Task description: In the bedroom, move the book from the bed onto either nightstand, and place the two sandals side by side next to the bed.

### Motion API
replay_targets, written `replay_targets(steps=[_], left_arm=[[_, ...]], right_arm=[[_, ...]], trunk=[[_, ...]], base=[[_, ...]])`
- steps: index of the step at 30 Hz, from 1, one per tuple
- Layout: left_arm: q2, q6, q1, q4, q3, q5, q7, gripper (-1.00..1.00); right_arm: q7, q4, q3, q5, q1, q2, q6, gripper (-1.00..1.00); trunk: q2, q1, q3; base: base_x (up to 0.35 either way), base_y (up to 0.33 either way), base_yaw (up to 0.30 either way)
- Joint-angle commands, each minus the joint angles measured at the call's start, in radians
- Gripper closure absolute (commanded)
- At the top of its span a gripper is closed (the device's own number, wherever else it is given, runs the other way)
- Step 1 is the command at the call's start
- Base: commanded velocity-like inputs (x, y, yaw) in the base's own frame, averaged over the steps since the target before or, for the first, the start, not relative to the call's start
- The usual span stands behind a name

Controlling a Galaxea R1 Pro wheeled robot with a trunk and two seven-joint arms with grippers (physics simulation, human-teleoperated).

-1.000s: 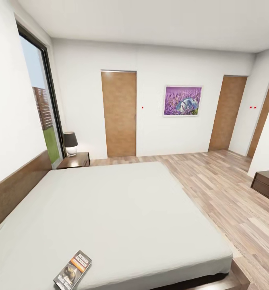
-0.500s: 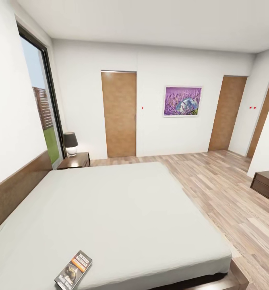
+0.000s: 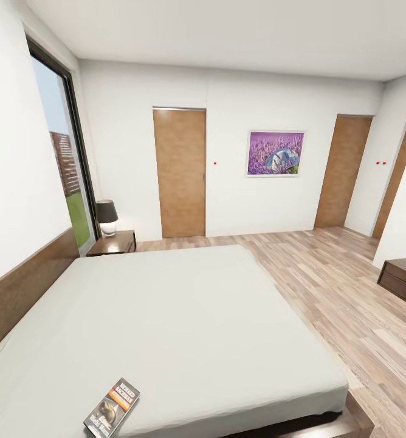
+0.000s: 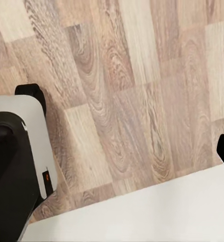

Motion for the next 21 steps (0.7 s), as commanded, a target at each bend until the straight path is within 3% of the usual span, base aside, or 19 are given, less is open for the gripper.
replay_targets(steps=[1, 5, 7, 10, 21], left_arm=[[-0.001, -0.001, 0.005, -0.003, -0.008, 0.017, -0.001, -1.00], [-0.005, -0.047, 0.024, -0.001, -0.007, 0.065, -0.001, -1.00], [-0.006, -0.082, 0.037, 0.000, -0.007, 0.115, -0.001, -1.00], [-0.007, -0.102, 0.047, 0.000, -0.007, 0.155, 0.000, -1.00], [-0.012, -0.125, 0.067, -0.003, -0.006, 0.207, 0.000, -1.00]], right_arm=[[0.007, 0.001, -0.008, 0.010, 0.000, 0.008, -0.009, -1.00], [0.008, 0.020, -0.008, 0.012, -0.001, 0.036, -0.053, -1.00], [0.010, 0.031, -0.007, 0.013, 0.000, 0.051, -0.086, -1.00], [0.011, 0.037, -0.007, 0.014, 0.000, 0.063, -0.118, -1.00], [0.011, 0.049, -0.008, 0.014, 0.000, 0.077, -0.160, -1.00]], trunk=[[-0.001, 0.000, 0.000], [-0.001, 0.000, 0.000], [-0.001, 0.000, 0.000], [-0.001, 0.000, 0.000], [-0.001, 0.000, 0.000]], base=[[0.000, 0.000, 0.000], [0.000, 0.000, 0.000], [0.000, 0.000, 0.000], [0.000, 0.000, 0.000], [0.000, 0.000, 0.000]])
